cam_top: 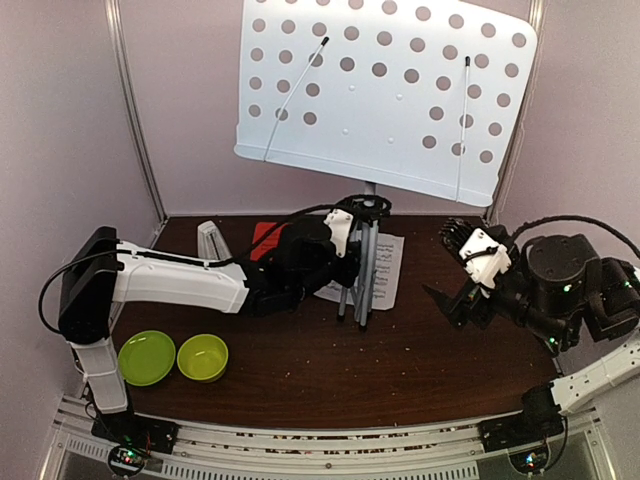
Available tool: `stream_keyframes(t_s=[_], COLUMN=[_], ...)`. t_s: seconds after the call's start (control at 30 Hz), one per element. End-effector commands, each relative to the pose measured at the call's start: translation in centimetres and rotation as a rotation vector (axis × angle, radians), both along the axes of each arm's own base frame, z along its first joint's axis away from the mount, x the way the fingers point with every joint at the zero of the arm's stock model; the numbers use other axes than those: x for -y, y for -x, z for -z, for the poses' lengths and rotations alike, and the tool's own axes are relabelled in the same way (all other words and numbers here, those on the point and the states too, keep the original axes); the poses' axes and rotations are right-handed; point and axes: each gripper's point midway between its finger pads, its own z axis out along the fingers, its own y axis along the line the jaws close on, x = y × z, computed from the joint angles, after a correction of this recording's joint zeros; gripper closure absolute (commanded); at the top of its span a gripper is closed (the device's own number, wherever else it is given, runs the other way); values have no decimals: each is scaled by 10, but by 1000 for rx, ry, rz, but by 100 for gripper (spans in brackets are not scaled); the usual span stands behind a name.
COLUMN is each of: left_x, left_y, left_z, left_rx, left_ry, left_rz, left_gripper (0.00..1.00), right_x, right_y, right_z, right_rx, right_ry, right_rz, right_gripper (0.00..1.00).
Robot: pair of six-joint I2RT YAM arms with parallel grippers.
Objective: Set up the instrument practice props
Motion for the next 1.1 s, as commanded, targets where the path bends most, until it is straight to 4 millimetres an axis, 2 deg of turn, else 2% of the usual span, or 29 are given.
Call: stream_keyframes(t_s=[0.0, 0.17, 0.3, 0.47, 0.53, 0.67, 0.9, 1.07], left_x=[-11, -12, -11, -11, -11, -10, -6, 0], left_y=[9, 10, 11, 12, 13, 13, 16, 17], left_z=[44, 46, 46, 48, 48, 48, 45, 43], left_rx=[-91, -93, -96, -96, -90, -74, -45, -25], left_ry=[-122, -131, -131, -131, -137, -152, -172, -196], left_rz=[8, 7, 16, 21, 28, 42, 76, 114], left_gripper=[100, 100, 100, 100, 100, 100, 100, 100], right_x=[2, 19, 24, 18, 14, -7, -49, -62], right_y=[11, 3, -24, -61, -74, -97, -117, -135], right_z=[46, 92, 119, 115, 120, 139, 137, 142], right_rx=[-185, -262, -347, -391, -427, -505, -467, -431], right_ry=[-205, -372, -465, -609, -615, -529, -366, -250], right_rz=[-7, 47, 111, 110, 88, 12, -199, -250], right_gripper=[5, 4, 4, 6, 9, 17, 36, 53])
